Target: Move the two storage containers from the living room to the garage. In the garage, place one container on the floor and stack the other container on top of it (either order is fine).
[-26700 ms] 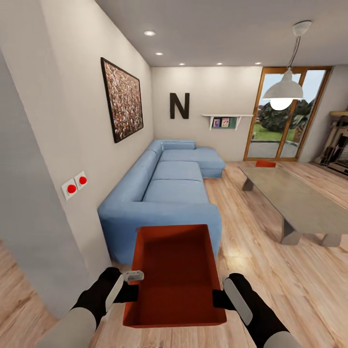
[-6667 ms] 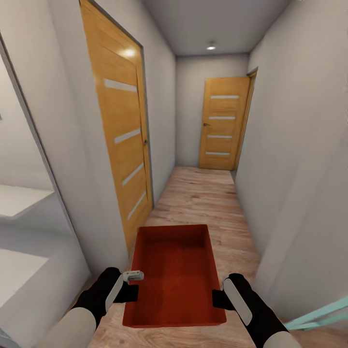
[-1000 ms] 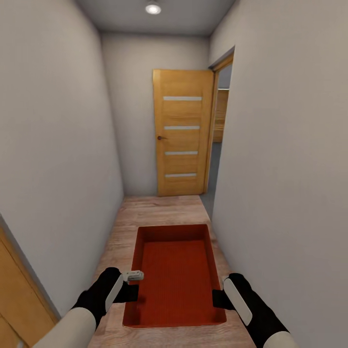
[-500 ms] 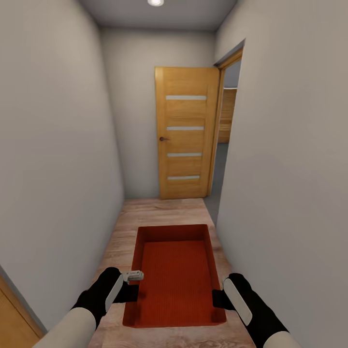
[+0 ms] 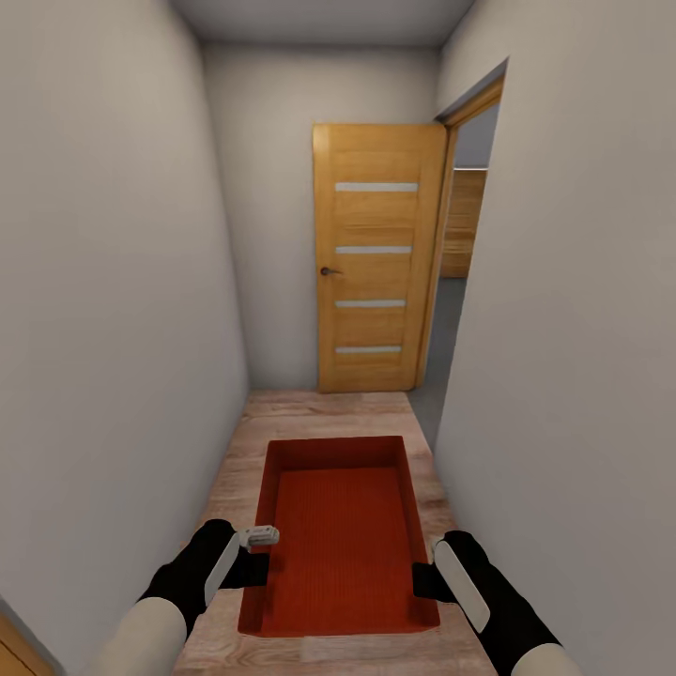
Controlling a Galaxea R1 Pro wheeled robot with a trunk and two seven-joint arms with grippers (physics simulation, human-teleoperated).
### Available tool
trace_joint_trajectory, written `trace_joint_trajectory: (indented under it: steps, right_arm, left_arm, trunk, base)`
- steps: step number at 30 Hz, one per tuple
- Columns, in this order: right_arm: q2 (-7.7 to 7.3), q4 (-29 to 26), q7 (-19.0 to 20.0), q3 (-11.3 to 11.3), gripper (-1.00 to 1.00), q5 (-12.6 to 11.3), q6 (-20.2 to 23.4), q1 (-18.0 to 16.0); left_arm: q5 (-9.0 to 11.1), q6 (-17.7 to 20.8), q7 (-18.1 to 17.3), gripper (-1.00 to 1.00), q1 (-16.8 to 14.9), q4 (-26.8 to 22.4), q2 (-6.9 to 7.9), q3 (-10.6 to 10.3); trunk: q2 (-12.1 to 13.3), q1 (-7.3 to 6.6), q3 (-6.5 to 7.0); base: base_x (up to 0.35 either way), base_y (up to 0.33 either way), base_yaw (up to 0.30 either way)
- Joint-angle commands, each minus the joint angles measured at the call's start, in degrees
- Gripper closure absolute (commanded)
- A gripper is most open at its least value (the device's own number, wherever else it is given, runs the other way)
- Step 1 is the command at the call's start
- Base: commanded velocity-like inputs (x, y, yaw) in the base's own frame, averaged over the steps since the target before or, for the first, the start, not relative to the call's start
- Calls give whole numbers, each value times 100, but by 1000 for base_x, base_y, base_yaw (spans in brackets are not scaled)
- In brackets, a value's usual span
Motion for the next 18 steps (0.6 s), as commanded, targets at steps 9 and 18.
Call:
trace_joint_trajectory:
  steps: [9, 18]
  right_arm:
    - [-1, -7, -42, -1, 100, -150, -33, -6]
    - [-1, -7, -42, -1, 100, -150, -33, -6]
  left_arm:
    - [82, 26, 26, 100, -3, -10, 1, 6]
    - [82, 26, 26, 100, -4, -10, 1, 6]
  trunk:
    - [-7, 4, -9]
    - [-7, 4, -9]
  base:
    - [300, 0, 0]
    - [298, 0, 0]
